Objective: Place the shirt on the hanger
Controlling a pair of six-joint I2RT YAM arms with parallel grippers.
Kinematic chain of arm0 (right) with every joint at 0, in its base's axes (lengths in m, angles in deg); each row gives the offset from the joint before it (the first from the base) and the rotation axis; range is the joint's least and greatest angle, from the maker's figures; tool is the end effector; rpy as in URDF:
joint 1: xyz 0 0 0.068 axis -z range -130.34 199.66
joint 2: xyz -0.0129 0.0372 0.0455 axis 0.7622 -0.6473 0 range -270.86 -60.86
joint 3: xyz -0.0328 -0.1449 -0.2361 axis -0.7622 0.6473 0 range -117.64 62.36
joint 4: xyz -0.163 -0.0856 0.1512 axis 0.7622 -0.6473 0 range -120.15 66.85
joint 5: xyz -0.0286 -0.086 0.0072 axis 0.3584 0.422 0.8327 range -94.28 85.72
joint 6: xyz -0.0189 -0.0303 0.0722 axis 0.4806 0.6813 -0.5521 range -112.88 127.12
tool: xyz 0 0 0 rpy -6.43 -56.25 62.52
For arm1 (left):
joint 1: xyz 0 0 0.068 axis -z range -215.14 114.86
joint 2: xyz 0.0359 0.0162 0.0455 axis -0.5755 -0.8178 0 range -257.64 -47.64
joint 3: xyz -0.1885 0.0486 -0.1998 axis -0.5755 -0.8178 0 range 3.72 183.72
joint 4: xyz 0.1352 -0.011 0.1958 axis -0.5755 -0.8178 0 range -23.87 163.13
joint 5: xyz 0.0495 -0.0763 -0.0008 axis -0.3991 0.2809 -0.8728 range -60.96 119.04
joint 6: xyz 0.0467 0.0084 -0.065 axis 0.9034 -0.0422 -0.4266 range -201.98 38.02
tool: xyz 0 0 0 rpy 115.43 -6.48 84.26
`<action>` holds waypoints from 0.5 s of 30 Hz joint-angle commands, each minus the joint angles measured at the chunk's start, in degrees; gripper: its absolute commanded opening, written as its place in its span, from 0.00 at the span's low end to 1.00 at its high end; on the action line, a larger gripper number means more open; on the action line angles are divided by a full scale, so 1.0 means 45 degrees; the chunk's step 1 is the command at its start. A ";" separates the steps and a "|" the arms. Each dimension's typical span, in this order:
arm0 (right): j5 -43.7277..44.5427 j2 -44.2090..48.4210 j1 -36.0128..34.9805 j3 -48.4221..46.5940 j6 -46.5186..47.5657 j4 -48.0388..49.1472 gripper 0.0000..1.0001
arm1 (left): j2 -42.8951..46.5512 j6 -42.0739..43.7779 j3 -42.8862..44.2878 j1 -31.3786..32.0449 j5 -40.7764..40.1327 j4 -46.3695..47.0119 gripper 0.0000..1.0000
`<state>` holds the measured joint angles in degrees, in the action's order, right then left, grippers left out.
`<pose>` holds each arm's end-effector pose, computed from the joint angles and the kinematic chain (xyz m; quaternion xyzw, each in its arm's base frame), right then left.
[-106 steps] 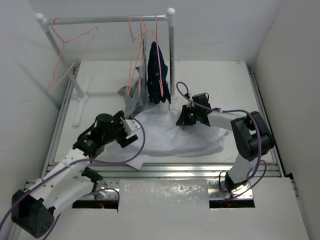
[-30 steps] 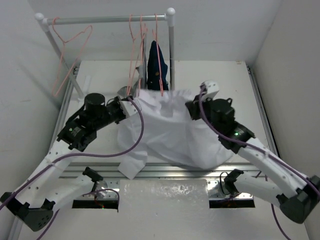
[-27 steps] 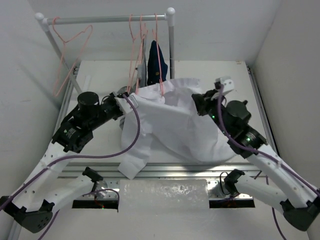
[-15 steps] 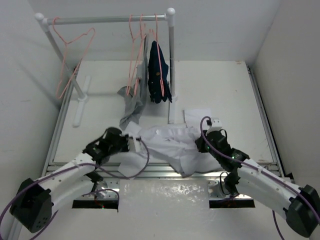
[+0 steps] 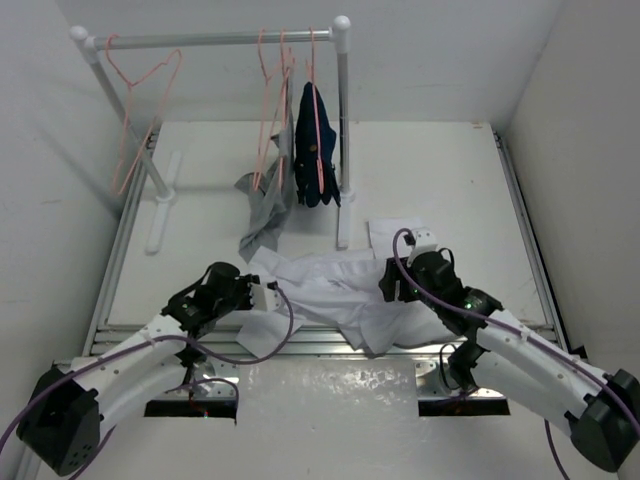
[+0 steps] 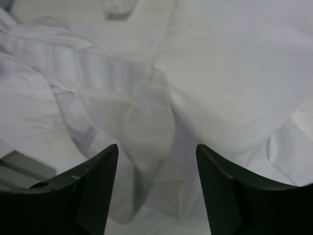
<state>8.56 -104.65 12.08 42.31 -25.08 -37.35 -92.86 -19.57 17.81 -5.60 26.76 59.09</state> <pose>0.1380 0.0868 0.1798 0.0072 0.8942 0.1671 0.4153 0.1320 -0.0716 0.1411 0.6593 0.6478 0.1255 0.3604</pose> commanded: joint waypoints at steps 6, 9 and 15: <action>-0.1115 0.1273 0.0031 -0.1909 0.2585 -0.0028 0.85 | 0.0984 -0.1856 0.1767 -0.0139 -0.0782 -0.1757 0.35; -0.1699 0.1333 0.0031 -0.3019 0.3055 -0.0301 0.84 | 0.1179 -0.2734 0.3306 -0.0139 0.0036 -0.2814 0.35; -0.3186 0.1333 0.0031 -0.4097 0.3231 -0.0652 0.83 | 0.1823 -0.5040 0.6377 -0.0139 0.1971 -0.4825 0.34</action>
<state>-1.95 -99.02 12.08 27.01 -12.27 -39.78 -87.13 -35.19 40.15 -5.64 30.45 42.06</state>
